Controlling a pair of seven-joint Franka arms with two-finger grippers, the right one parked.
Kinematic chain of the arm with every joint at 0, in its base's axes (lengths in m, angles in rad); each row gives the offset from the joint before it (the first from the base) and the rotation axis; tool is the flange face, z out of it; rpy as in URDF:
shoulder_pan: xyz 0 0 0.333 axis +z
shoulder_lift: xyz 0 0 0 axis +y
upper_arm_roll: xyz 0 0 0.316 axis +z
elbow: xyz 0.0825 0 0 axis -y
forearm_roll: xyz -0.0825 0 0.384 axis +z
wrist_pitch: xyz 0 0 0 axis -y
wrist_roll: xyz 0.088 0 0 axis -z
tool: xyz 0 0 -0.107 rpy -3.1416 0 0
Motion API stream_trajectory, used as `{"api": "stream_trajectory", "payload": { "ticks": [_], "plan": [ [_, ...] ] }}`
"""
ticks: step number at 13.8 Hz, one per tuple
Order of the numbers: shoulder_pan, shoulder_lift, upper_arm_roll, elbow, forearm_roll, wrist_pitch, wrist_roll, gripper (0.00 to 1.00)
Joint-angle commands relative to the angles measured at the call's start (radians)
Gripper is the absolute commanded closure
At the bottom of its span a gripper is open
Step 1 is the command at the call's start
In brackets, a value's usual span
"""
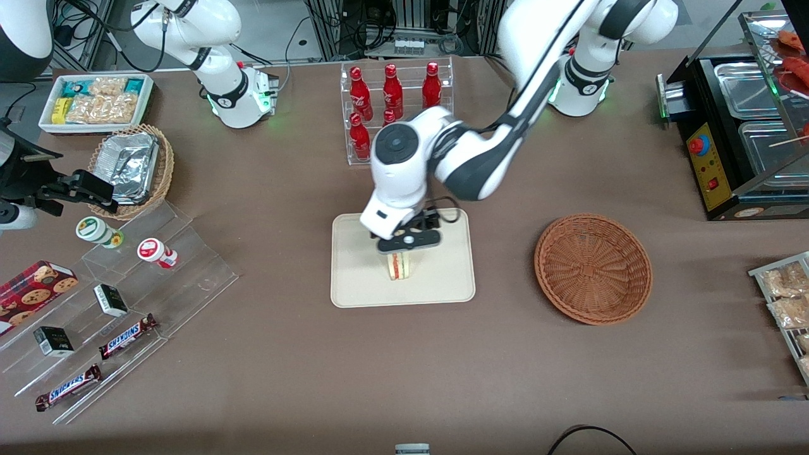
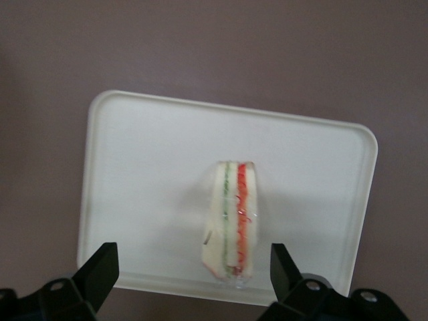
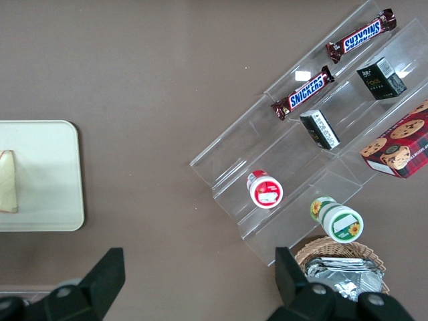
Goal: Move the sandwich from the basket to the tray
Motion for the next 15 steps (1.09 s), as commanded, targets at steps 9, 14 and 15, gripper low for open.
{"api": "stream_trajectory", "payload": {
  "ticks": [9, 14, 15],
  "plan": [
    [0.339, -0.398, 0.002, -0.168, -0.009, -0.353, 0.364, 0.0],
    [0.529, -0.603, 0.007, -0.311, -0.046, -0.399, 0.7, 0.0],
    [0.56, -0.619, 0.008, -0.312, -0.071, -0.423, 0.77, 0.0]
  ]
}}
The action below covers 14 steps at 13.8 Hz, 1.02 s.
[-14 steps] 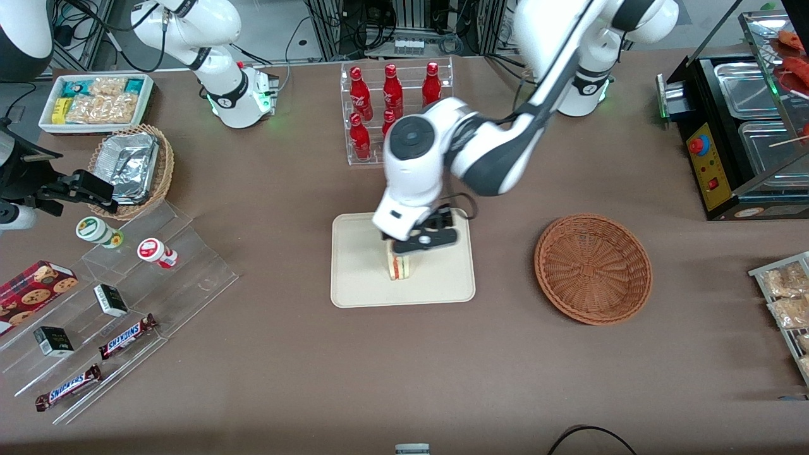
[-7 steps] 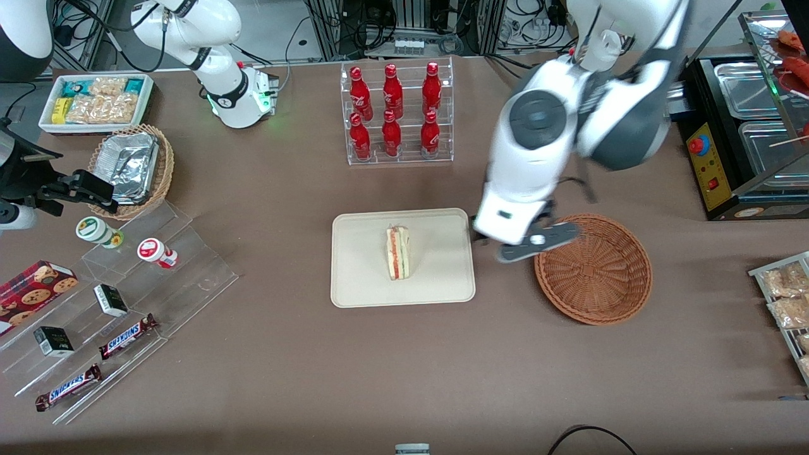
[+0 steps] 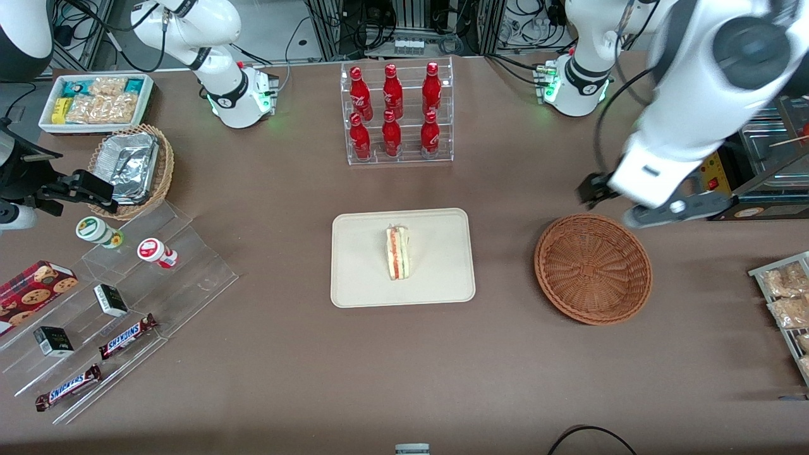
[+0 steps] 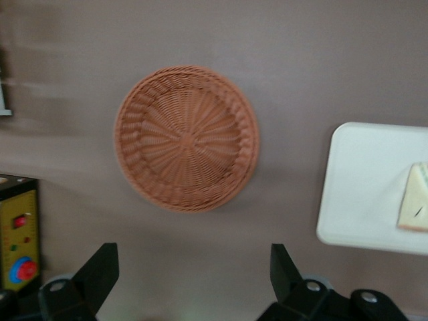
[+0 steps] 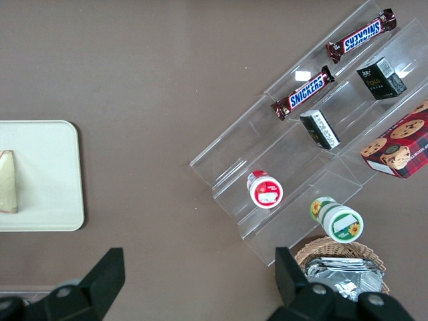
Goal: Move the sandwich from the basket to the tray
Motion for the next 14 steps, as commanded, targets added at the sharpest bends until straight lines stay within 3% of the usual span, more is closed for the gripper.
{"api": "stream_trajectory", "payload": {
  "ticks": [1, 5, 14],
  "plan": [
    [0.097, -0.091, -0.007, -0.066, -0.051, -0.034, 0.165, 0.0],
    [0.177, -0.126, -0.005, -0.079, -0.058, -0.042, 0.301, 0.0],
    [0.168, -0.019, 0.006, 0.061, -0.06, -0.041, 0.328, 0.0]
  ]
}}
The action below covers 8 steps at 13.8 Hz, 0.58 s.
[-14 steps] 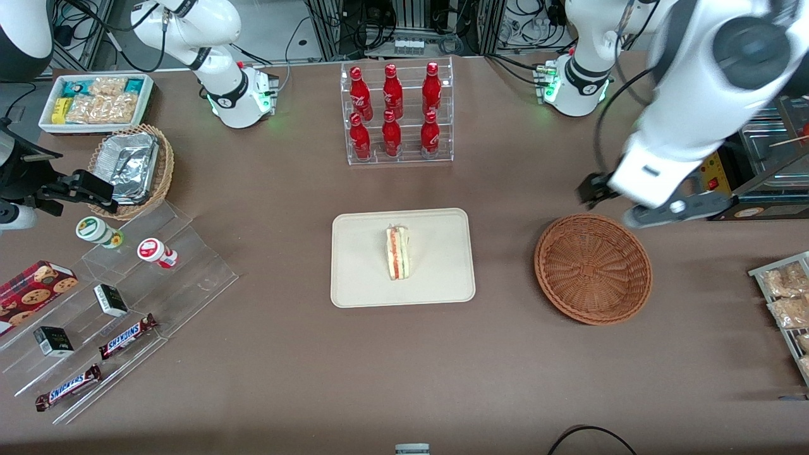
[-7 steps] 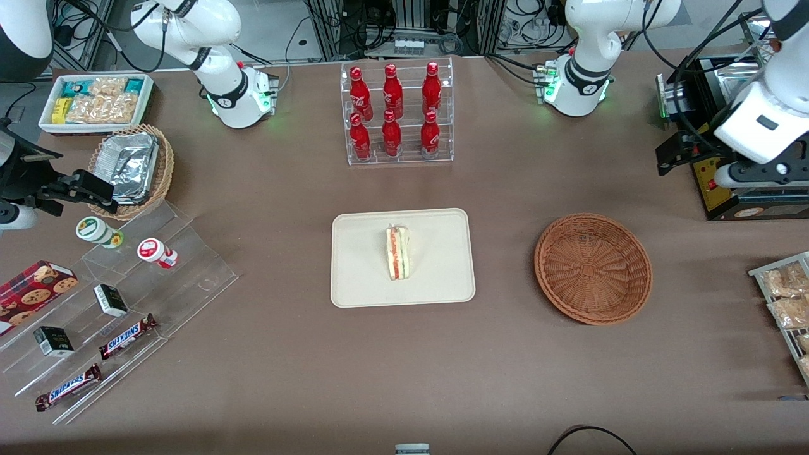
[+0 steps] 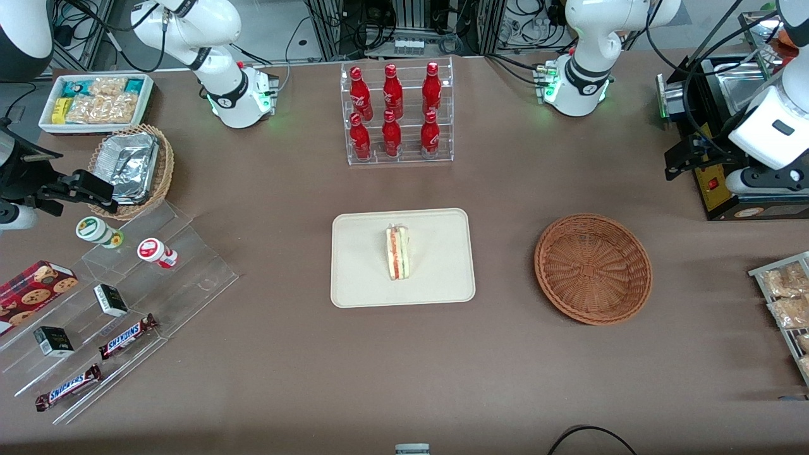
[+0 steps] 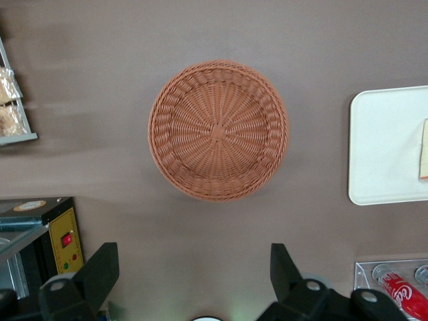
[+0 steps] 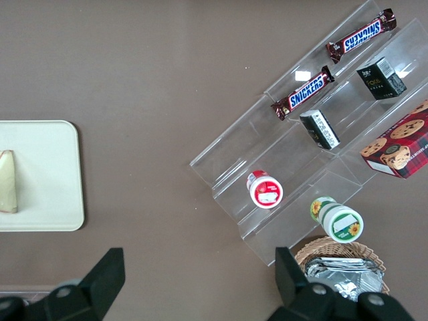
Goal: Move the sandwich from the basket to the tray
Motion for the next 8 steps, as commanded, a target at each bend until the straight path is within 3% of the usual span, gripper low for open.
{"api": "stream_trajectory", "payload": {
  "ticks": [1, 8],
  "plan": [
    [-0.007, 0.033, 0.002, 0.056, 0.005, -0.009, 0.014, 0.0],
    [-0.006, 0.01, 0.024, 0.055, 0.019, -0.07, 0.017, 0.0]
  ]
}}
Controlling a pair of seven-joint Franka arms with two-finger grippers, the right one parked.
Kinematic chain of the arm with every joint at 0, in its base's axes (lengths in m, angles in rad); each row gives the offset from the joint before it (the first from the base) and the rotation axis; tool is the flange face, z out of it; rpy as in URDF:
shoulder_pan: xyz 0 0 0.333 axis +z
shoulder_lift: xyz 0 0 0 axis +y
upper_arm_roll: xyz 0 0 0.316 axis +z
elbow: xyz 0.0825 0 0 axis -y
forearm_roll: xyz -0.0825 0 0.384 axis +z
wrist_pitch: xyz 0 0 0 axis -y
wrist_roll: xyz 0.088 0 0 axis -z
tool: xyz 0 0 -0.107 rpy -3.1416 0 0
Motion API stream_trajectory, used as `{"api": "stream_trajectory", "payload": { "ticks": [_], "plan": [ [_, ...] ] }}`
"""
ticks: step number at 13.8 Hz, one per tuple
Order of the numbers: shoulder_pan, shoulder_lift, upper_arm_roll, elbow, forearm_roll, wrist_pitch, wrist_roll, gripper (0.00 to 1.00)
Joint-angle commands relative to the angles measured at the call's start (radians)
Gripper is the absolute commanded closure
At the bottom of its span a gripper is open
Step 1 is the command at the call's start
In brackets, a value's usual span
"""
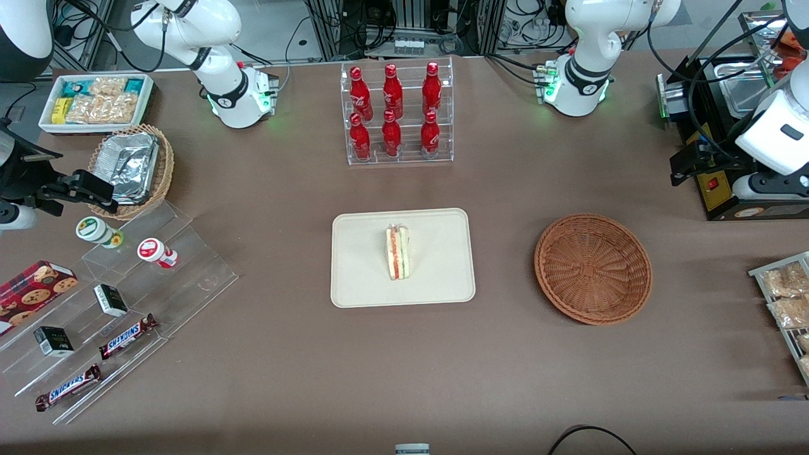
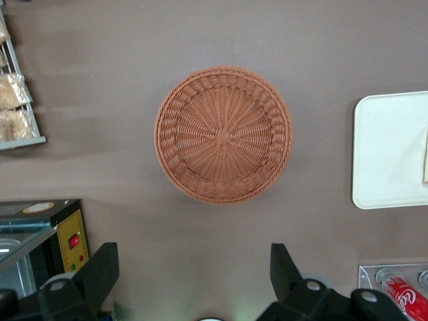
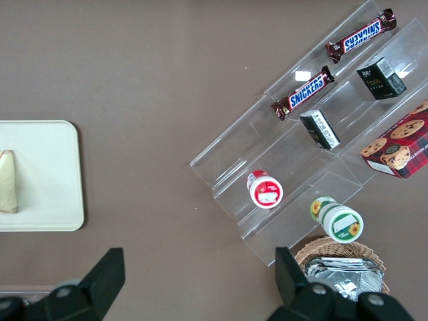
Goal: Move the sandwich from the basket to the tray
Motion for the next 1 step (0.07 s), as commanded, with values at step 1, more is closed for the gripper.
{"api": "stream_trajectory", "payload": {
  "ticks": [1],
  "plan": [
    [-0.005, -0.012, 0.016, 0.014, 0.003, -0.043, 0.018, 0.0]
  ]
}}
